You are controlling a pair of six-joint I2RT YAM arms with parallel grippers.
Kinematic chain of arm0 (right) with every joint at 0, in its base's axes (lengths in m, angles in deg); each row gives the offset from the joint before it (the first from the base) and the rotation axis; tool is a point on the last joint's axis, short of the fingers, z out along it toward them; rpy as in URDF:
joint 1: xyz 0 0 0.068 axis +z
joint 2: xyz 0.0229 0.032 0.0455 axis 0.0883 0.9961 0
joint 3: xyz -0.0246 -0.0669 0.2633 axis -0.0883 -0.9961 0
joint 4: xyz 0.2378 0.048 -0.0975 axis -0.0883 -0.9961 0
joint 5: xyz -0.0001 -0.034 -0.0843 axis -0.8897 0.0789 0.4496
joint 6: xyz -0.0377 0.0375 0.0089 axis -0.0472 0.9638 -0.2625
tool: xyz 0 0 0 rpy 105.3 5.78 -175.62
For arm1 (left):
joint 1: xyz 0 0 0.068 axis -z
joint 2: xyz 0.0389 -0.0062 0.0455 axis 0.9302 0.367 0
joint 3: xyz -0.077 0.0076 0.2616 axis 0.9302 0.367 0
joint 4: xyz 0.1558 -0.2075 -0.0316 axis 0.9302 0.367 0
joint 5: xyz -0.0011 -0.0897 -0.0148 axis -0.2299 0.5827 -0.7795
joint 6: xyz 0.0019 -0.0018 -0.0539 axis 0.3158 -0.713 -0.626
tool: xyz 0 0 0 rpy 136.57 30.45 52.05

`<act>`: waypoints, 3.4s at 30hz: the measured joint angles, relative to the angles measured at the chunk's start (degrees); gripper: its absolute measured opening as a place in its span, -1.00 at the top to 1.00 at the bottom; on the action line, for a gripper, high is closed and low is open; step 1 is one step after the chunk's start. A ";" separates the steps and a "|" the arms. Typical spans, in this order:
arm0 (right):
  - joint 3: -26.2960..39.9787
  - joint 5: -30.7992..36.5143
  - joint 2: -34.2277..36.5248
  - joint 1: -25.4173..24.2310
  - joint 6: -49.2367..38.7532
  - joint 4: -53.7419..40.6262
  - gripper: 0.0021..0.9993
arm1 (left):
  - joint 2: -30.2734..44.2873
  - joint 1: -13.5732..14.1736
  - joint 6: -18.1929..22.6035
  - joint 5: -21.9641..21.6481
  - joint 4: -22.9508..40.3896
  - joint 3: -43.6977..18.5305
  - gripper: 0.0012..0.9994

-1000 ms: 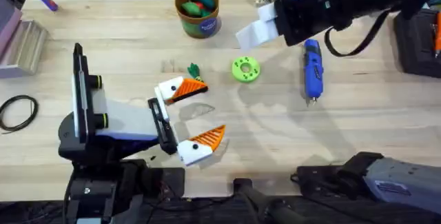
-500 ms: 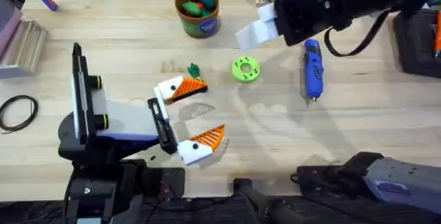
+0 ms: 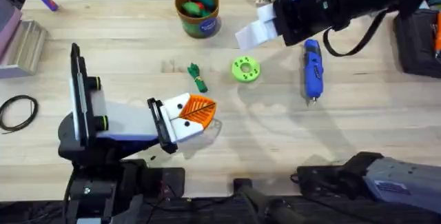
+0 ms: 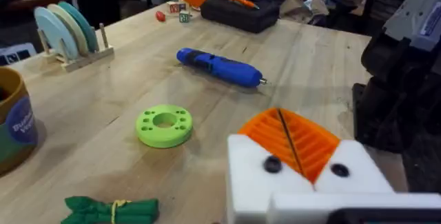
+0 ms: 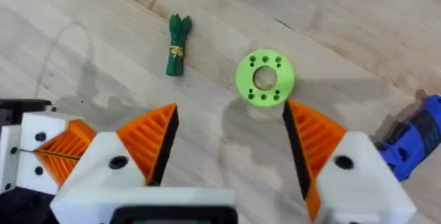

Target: Pick up the gripper from the table and insert it into the empty holder that is missing its gripper. Then pick up a screw, insert it into the mounting hole, and use the screwdriver to tighten it. Finally, clean up the table by picking up the vegetable and placing it into the bucket.

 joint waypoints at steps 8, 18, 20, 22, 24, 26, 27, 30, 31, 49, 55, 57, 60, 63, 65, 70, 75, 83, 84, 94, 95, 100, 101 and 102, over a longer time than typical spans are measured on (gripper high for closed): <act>0.00 0.27 0.00 0.00 0.00 -0.02 -0.84 | 0.00 0.00 0.26 0.00 0.00 0.00 0.99; 0.00 3.06 0.00 -5.54 3.49 -3.16 -0.84 | 0.00 0.00 0.28 0.02 0.00 0.00 0.99; 0.00 5.23 0.07 -7.97 4.87 -4.65 -0.84 | 0.00 0.00 0.28 0.00 0.00 0.00 0.99; 0.00 6.73 0.45 -10.32 5.78 -5.28 -0.84 | 0.00 0.00 0.31 0.02 0.00 0.00 0.99; 0.00 7.82 1.48 -12.76 6.40 -5.73 -0.84 | 0.00 0.00 0.41 0.01 0.00 0.00 0.99; 0.00 8.45 3.09 -14.89 6.69 -6.20 -0.84 | 0.00 0.00 0.44 0.02 0.00 0.00 0.99; 0.00 8.67 3.90 -15.72 6.88 -6.31 -0.84 | 0.00 0.00 0.44 0.02 0.00 0.00 0.99; 0.00 9.05 6.66 -18.17 8.13 -6.43 -0.84 | 0.00 0.00 0.44 0.02 0.00 0.00 0.99; 0.00 9.07 7.47 -18.88 8.48 -6.43 -0.84 | 0.00 0.00 0.44 0.02 0.00 0.00 0.99; -7.17 9.77 18.62 -28.28 6.34 0.68 -0.85 | 0.00 0.00 0.46 0.00 0.00 0.00 0.99; -7.21 10.72 22.31 -30.64 6.08 2.94 -0.85 | 0.00 0.00 0.45 0.02 0.00 0.00 0.99; -7.21 10.78 22.76 -30.75 6.10 3.52 -0.85 | 0.00 0.00 0.44 0.01 0.00 0.00 0.99; -7.21 10.75 23.60 -30.75 6.45 4.48 -0.85 | 0.00 0.00 0.46 0.02 0.00 0.00 0.99; -7.21 10.77 25.07 -30.75 6.85 5.19 -0.85 | 0.00 0.00 0.44 0.02 0.00 0.00 0.99; -7.21 10.78 26.33 -30.75 7.08 5.18 -0.85 | 0.00 0.00 0.44 0.02 0.00 0.00 0.99; -7.02 10.72 29.08 -31.01 7.67 5.38 -0.85 | 0.00 0.00 0.46 0.01 0.00 0.00 0.99; -7.02 10.53 29.09 -31.19 7.69 5.16 -0.83 | 0.00 0.00 0.46 0.02 0.00 0.00 0.99; -7.02 11.35 29.25 -31.30 7.41 4.92 0.73 | 0.00 0.00 0.46 0.00 0.00 0.00 0.99; -7.02 11.37 29.45 -31.41 7.45 5.05 0.92 | 0.00 0.00 0.46 0.00 0.00 0.00 0.99; -6.99 11.39 27.91 -31.45 6.04 5.22 0.96 | 0.00 0.00 0.46 0.02 0.00 0.00 0.99; -6.92 11.39 26.97 -31.34 5.96 5.15 0.96 | 0.00 0.00 0.46 0.02 0.00 0.00 0.99; -5.53 11.41 17.93 -29.77 5.90 5.78 0.96 | 0.00 0.00 0.46 0.01 0.00 0.00 0.99; -5.23 11.39 15.84 -29.19 5.90 6.45 0.96 | 0.00 0.00 0.46 0.00 0.00 0.00 0.99; -4.92 11.40 13.60 -28.52 5.90 7.31 0.96 | 0.00 0.00 0.46 0.02 0.00 0.00 0.99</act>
